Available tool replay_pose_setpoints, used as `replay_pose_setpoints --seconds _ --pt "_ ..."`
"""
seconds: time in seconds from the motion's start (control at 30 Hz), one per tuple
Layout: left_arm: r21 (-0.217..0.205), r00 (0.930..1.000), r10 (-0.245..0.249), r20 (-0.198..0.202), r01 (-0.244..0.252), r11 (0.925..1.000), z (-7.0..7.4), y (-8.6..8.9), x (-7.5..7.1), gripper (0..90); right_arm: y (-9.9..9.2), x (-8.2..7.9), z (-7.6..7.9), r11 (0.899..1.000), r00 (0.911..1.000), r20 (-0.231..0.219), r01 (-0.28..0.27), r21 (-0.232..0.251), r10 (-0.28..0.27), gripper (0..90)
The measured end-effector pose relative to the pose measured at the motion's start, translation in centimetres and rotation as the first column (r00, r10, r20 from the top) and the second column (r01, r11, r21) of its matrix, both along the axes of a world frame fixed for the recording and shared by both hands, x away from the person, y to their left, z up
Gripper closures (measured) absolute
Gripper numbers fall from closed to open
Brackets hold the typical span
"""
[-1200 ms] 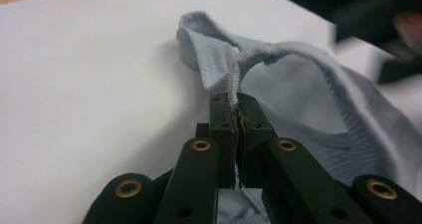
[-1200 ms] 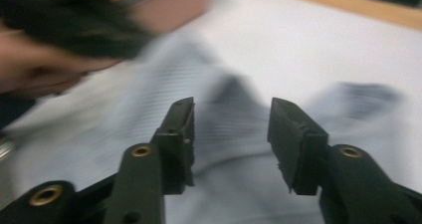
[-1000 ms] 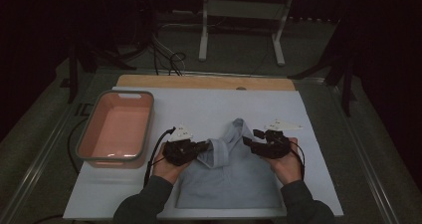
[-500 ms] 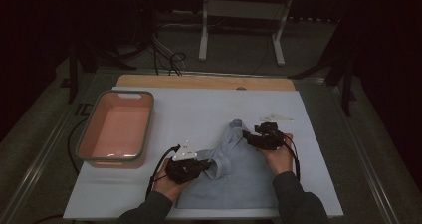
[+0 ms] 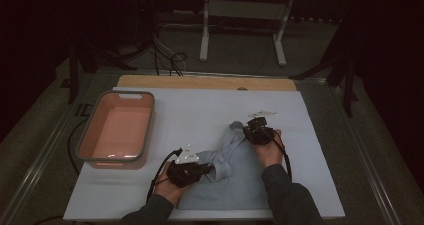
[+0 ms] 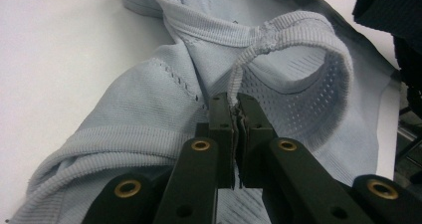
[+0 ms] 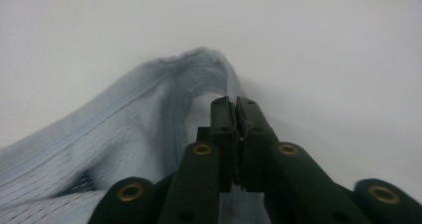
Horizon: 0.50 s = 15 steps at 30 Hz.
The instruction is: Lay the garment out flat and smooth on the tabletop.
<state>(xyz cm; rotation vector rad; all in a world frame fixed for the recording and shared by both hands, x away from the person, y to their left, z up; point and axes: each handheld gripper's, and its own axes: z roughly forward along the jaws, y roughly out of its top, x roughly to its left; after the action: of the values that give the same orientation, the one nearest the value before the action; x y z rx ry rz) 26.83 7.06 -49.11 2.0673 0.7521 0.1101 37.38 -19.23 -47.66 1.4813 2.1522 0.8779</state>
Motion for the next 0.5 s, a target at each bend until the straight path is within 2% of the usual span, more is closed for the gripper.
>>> replay_pose_setpoints --seconds 0.1,0.27,0.4,0.47,0.5 --pt "0.001 1.0 0.007 -0.002 -0.007 1.0 0.0 0.0 0.1 87.6 -0.3 -1.2 1.2 0.999 0.9988 0.046 -0.02 0.027 0.018 87.8" --pt "0.006 0.9999 0.013 -0.002 -0.013 0.9999 -0.1 -0.2 0.1 87.6 -0.9 -4.2 3.3 0.995 0.9902 0.116 -0.083 0.051 0.077 87.8" --pt "0.007 0.9997 0.022 -0.009 -0.022 0.9997 -0.2 -0.4 0.3 87.5 -1.3 -6.6 4.0 0.989 0.9833 0.135 -0.131 0.06 0.122 87.9" --pt "0.017 0.9998 0.017 -0.01 -0.017 0.9997 -0.2 -0.3 0.3 87.5 -1.4 -8.0 3.9 0.985 0.9794 0.133 -0.161 0.062 0.152 88.0" --pt "0.008 0.9996 0.028 -0.011 -0.027 0.9996 -0.2 -0.4 0.3 87.5 -1.3 -8.8 3.8 0.983 0.9779 0.129 -0.173 0.057 0.164 88.1"
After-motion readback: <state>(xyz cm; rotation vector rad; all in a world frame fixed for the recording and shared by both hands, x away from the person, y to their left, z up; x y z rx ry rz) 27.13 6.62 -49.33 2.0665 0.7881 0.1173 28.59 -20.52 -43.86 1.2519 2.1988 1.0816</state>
